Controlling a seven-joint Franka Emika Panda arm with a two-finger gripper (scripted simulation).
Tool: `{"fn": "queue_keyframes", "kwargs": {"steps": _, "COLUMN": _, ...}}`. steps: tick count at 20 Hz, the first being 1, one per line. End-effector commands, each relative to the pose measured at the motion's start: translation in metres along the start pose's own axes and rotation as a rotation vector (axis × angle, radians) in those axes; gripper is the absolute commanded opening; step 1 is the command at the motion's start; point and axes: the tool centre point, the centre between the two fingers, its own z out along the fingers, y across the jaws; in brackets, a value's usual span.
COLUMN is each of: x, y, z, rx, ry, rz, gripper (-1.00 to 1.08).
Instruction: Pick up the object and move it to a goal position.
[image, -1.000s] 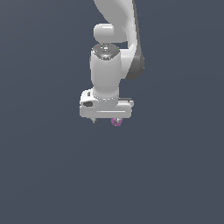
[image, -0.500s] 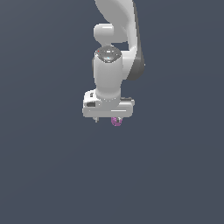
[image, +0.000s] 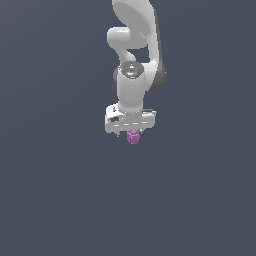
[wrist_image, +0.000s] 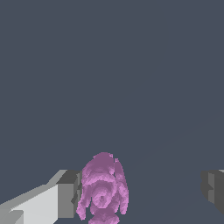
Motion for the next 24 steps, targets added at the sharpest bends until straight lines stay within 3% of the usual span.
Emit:
{"fn": "queue_keyframes", "kwargs": {"steps": 1, "x": -0.015, "y": -0.009, "z": 0.010, "rx": 0.006, "ry": -0.010, "rz": -0.033, "gripper": 1.00}}
{"fn": "queue_keyframes", "kwargs": {"steps": 11, "x": -0.052, "y": -0.030, "z": 0.032, "rx": 0.021, "ry": -0.032, "rz": -0.109, "gripper": 1.00}}
{"fn": "queue_keyframes", "kwargs": {"steps": 24, "x": -0.056, "y": -0.032, "z": 0.052, "rx": 0.022, "ry": -0.034, "rz": -0.115, "gripper": 1.00}}
